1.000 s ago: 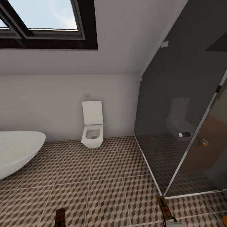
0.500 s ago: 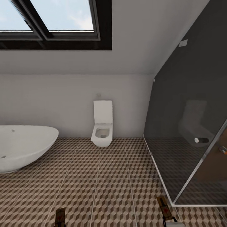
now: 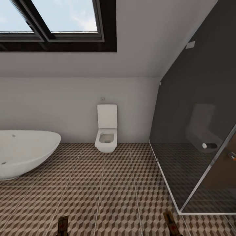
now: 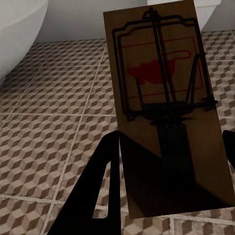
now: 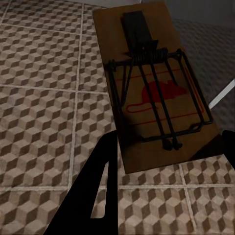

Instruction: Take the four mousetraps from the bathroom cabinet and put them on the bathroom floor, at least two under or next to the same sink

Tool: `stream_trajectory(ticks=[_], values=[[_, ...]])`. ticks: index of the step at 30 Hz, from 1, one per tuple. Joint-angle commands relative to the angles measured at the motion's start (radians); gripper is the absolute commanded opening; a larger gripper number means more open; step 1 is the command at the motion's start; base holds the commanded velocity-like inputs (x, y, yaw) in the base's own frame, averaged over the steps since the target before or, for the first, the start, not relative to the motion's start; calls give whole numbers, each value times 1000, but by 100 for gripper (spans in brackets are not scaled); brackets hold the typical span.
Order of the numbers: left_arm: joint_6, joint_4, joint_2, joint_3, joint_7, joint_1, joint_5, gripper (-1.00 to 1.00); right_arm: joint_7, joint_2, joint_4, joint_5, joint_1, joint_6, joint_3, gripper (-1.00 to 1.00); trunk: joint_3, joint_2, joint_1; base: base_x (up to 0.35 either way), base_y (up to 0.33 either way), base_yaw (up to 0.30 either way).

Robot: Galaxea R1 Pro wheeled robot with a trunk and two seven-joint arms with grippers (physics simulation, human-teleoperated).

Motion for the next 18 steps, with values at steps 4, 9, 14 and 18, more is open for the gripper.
stream_trajectory(ticks=[4,9,14,18], values=[[-4,3,0,-9,10,-1,1,-100,1,1,7,9,-1,-4,-8,-100,-2,-2,1,0,0,0],[-4,3,-1,-9,10,-1,1,-100,1,2,9,9,-1,-3,-8,-100,-2,-2,1,0,0,0],[-4,3,-2,-8,10,-1,1,-100,1,2,9,10,-1,-3,-8,-100,-2,-2,1,8,0,0],[-4,3,-6,-8,10,-1,1,-100,1,2,9,9,-1,-4,-8,-100,-2,-2,1,112,43,0]])
